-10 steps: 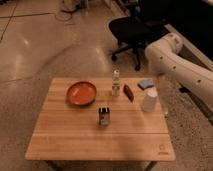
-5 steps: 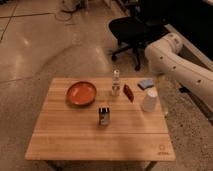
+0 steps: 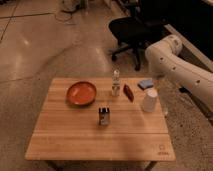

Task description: Place the ceramic cup over the eraser

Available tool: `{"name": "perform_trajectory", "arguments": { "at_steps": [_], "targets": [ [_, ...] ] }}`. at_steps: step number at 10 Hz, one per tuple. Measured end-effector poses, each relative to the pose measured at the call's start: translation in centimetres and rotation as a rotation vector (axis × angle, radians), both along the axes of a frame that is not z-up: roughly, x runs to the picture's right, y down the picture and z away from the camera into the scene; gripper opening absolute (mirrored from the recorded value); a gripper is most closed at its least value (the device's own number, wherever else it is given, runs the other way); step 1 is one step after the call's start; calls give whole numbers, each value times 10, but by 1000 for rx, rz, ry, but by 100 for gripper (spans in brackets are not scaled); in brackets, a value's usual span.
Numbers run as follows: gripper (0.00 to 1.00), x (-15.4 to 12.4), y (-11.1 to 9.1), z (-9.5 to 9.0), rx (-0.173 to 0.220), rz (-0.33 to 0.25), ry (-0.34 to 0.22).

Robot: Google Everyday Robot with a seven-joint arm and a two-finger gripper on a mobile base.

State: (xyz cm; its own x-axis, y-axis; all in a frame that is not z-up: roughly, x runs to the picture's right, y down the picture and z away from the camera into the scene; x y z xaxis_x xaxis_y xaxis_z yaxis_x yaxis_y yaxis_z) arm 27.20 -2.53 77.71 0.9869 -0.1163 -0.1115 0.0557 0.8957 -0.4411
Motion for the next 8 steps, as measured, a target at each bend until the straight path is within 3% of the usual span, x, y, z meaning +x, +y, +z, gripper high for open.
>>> {"name": "perform_trajectory", "arguments": {
  "at_steps": [4,8],
  "targets": [
    [62,-2,18,26,-133,73,-48],
    [62,3,6,54,-169,144,-74]
  ]
}}
